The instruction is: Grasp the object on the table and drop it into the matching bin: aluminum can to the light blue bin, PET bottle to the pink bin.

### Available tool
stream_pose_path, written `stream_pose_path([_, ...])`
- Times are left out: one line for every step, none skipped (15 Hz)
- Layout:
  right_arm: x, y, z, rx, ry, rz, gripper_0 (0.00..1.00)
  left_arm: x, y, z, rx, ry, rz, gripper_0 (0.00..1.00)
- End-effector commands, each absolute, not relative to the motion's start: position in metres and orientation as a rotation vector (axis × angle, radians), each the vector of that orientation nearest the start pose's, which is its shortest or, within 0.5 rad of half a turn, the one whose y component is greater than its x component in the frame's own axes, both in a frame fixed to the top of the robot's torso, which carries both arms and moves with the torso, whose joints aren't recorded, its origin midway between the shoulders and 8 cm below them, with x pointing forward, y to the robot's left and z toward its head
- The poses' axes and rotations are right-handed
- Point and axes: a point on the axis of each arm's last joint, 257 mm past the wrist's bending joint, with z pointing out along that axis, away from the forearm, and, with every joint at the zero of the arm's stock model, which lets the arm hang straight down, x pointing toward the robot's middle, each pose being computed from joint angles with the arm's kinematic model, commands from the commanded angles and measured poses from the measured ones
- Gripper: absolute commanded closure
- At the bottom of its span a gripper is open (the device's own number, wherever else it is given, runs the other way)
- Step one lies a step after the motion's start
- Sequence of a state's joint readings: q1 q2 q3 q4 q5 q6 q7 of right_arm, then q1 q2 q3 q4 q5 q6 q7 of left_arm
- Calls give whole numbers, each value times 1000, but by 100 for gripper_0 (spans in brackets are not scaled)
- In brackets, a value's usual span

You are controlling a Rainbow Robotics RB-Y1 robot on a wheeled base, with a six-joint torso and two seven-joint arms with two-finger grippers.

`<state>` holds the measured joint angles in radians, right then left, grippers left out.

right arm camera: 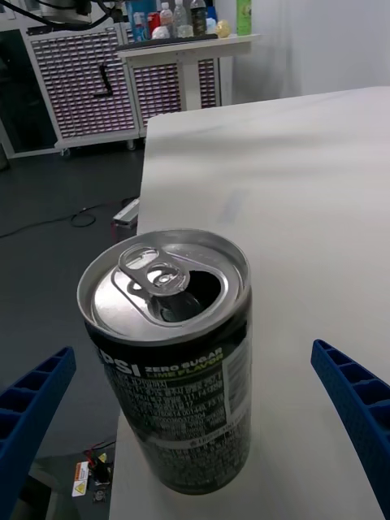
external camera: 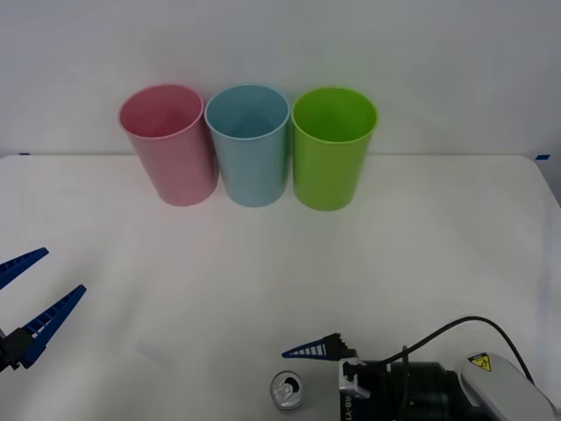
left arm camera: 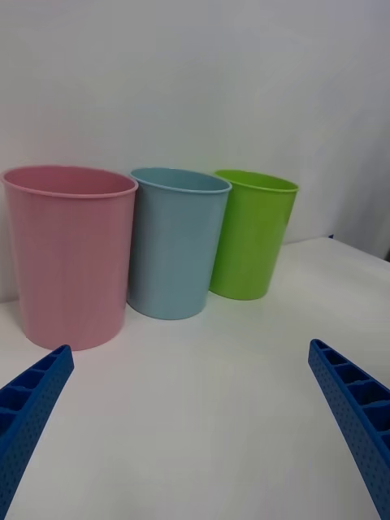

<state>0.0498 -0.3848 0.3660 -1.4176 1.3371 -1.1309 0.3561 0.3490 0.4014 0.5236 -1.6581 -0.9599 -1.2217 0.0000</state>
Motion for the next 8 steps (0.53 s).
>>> stream_pose_path([273,-6,-352,-1344,1360,931,0,342,330,-169,465,1441,-567,0])
stream_pose_path([273,-4,-352,-1341,1360,931,0,342,330,-169,465,1441,-567,0])
stream_pose_path([275,-3,-350,-1342,1355,924,0,342,330,-169,465,1441,-567,0])
stream_pose_path([274,-3,-352,-1340,1358,925,0,342,330,-169,465,1441,-567,0])
stream_pose_path([273,-2,-352,-1341,1357,924,0,342,330,-169,465,1441,-567,0])
stream_pose_path([274,-2,-351,-1343,1355,922,0,342,330,-169,465,1441,-567,0])
stream_pose_path([274,-2,-352,-1344,1355,919,14,342,330,-169,465,1441,-567,0])
stream_pose_path([273,-2,-352,-1347,1349,917,63,342,330,-169,465,1441,-567,0])
